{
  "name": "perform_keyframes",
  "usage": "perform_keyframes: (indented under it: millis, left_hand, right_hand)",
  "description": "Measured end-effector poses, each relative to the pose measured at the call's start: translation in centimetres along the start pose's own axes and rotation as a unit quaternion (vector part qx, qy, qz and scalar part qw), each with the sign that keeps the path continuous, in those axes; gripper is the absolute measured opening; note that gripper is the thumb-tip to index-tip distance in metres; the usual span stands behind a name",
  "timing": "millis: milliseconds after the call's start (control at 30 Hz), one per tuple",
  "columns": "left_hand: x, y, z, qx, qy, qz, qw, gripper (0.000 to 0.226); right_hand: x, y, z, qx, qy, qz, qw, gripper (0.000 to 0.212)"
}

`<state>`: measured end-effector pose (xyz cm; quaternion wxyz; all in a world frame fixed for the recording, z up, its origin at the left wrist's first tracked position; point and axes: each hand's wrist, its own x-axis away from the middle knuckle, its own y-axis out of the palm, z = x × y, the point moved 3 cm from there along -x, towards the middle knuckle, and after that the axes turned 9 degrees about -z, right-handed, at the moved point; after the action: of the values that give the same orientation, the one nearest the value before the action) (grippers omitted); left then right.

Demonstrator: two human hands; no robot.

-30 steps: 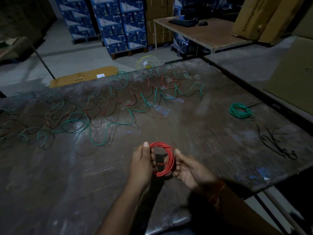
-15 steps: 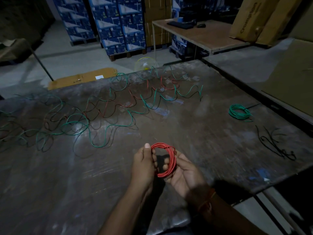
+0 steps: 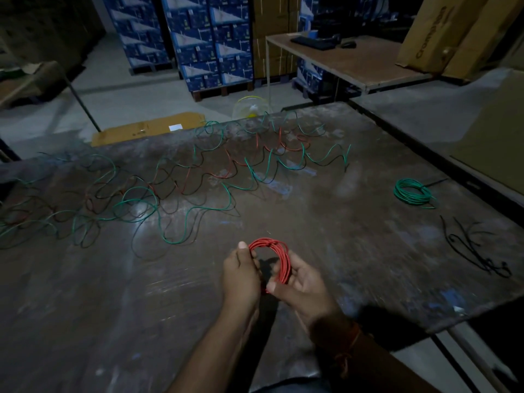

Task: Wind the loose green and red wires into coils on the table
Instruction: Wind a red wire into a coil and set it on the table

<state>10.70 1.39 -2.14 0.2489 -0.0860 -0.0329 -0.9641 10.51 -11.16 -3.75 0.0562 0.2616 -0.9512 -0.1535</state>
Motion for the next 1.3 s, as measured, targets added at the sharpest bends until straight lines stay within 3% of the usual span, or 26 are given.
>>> perform_keyframes:
  millis: [100, 267, 433, 533, 700, 800, 867, 933, 1000, 1133, 1167, 1233, 1300]
  left_hand:
    - [-0.4, -0.1, -0.1, 0.006, -0.01, 0.015, 1.0, 0.045]
    - [-0.3, 0.4, 0.6, 0.025, -0.01, 0.011, 1.0, 0.046]
    - [-0.1, 1.5, 1.0, 0.043, -0.022, 0.0, 0.999, 0.045]
    - [0.1, 2.8, 1.1, 0.041, -0.026, -0.019, 0.999, 0.046]
    - [0.6, 5.5, 0.9, 0.043, -0.042, -0.048, 0.997, 0.042]
    - [0.9, 7.8, 0.6, 0.045, -0.047, -0.066, 0.996, 0.042]
    - [1.3, 9.4, 0.5, 0.043, -0.047, -0.083, 0.994, 0.042]
    - [1.8, 11.0, 0.5, 0.041, -0.048, -0.094, 0.994, 0.043]
    - [2.2, 12.3, 0.3, 0.05, -0.049, -0.102, 0.992, 0.044]
    - [2.1, 14.3, -1.4, 0.048, -0.056, -0.087, 0.993, 0.045]
    - [2.0, 14.7, -1.8, 0.054, -0.057, -0.079, 0.994, 0.045]
    - [1.9, 15.3, -2.1, 0.063, -0.05, -0.066, 0.995, 0.045]
    - [2.3, 16.2, -1.8, 0.07, -0.042, -0.076, 0.994, 0.045]
  right_hand:
    - [-0.2, -0.1, -0.1, 0.09, -0.019, 0.017, 0.996, 0.062]
    - [-0.5, -0.1, -0.3, 0.061, -0.041, 0.05, 0.996, 0.079]
    - [-0.1, -0.5, -1.2, 0.071, -0.103, -0.025, 0.992, 0.101]
    - [0.0, -0.9, -1.2, 0.07, -0.122, 0.01, 0.99, 0.091]
    - [0.9, -2.8, -2.4, 0.028, -0.168, 0.078, 0.982, 0.046]
    - [1.7, -5.0, -2.4, 0.039, -0.158, 0.16, 0.974, 0.02]
    - [2.5, -6.7, -2.4, 0.112, -0.141, 0.228, 0.957, 0.028]
    - [3.4, -8.4, -3.1, 0.258, -0.15, 0.268, 0.916, 0.03]
    - [3.9, -10.1, -4.1, 0.388, -0.168, 0.278, 0.862, 0.026]
    - [4.3, -13.3, -4.8, 0.455, -0.152, 0.241, 0.844, 0.03]
    - [4.5, -14.0, -4.8, 0.457, -0.154, 0.239, 0.843, 0.031]
    - [4.9, -15.4, -4.5, 0.396, -0.151, 0.238, 0.874, 0.028]
    - [5.1, -16.6, -4.5, 0.236, -0.106, 0.275, 0.926, 0.024]
